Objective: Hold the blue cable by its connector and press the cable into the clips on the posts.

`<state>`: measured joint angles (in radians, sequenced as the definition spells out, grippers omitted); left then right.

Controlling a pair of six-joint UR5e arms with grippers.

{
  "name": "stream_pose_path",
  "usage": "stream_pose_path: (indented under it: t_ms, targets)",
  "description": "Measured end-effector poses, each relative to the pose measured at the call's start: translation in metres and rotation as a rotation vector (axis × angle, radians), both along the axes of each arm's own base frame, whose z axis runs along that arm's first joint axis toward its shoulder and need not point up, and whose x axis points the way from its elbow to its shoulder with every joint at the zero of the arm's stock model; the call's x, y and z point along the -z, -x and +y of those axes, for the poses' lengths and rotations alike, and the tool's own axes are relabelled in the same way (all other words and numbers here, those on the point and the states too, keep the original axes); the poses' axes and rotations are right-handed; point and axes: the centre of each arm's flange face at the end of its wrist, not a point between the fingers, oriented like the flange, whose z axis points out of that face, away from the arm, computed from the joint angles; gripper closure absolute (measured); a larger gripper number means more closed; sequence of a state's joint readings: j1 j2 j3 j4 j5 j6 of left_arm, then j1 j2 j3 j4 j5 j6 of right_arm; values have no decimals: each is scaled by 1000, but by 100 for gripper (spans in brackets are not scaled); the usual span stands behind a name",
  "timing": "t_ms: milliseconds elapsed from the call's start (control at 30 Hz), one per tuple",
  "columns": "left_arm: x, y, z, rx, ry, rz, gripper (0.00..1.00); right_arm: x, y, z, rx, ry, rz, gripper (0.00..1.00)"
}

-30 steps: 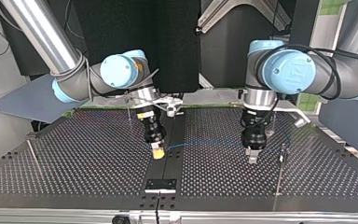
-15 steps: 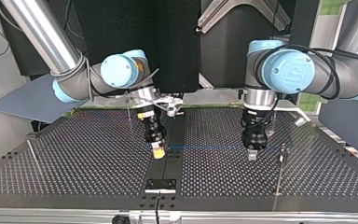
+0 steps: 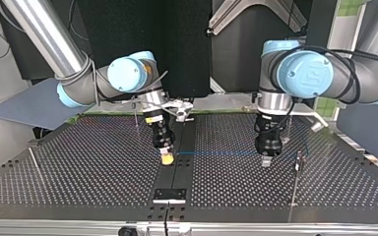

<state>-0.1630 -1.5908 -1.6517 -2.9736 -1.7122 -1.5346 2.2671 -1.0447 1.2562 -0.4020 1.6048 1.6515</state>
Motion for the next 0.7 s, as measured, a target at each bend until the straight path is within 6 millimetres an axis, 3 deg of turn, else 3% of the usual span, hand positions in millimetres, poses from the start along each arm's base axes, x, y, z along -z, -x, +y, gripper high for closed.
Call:
stream_pose_path:
  t_ms: [200, 300, 367, 400, 467, 700]
  targets:
    - [-1, 1, 1, -1, 10, 3, 100, 1, 1, 0, 6, -2, 1, 100]
    - [-1, 1, 2, -4, 15, 3, 91, -1, -3, 4, -12, -1, -3, 100]
    - [-1, 1, 2, -4, 19, 4, 76, -2, -5, 7, -21, 1, -5, 100]
    - [-1, 1, 2, -5, 23, 4, 76, -2, -5, 6, -21, 1, -5, 100]
    - [-1, 1, 2, -5, 29, 5, 66, -2, -5, 7, -22, 2, -5, 100]
    - [-1, 1, 2, -9, 37, 4, 66, -3, -5, 7, -22, 2, -6, 100]
